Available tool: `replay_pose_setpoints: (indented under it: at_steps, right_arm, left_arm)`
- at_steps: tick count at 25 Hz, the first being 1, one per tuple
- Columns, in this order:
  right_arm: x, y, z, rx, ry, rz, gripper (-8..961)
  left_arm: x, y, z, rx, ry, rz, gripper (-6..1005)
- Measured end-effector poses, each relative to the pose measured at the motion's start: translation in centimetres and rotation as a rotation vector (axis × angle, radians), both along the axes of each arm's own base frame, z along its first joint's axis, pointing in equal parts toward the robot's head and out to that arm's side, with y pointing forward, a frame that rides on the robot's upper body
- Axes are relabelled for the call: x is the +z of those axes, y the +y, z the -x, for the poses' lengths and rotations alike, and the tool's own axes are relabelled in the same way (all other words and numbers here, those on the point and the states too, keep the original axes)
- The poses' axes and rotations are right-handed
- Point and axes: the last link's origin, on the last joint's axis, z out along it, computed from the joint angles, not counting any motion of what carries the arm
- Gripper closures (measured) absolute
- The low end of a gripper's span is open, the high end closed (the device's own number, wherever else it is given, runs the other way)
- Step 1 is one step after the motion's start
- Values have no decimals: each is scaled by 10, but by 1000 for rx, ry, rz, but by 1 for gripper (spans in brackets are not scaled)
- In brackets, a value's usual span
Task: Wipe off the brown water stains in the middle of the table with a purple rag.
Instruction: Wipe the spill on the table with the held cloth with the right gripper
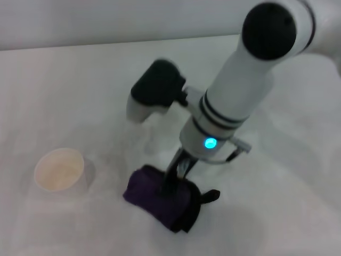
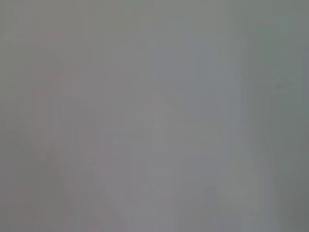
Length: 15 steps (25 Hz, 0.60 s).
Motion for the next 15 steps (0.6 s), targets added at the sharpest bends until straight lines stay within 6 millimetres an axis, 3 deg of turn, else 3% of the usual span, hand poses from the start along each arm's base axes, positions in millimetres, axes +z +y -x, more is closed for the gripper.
replay_pose_setpoints:
  at_steps: [7, 11, 15]
  right_arm:
    - [44, 41, -26, -28, -120, -194, 878]
    - [50, 46, -31, -38, -140, -221, 878]
    - [34, 30, -18, -26, -75, -126, 879]
  left_arm:
    - [1, 3, -1, -3, -3, -10, 108]
    - [2, 4, -2, -5, -3, -12, 108]
    - [1, 7, -3, -9, -4, -11, 109]
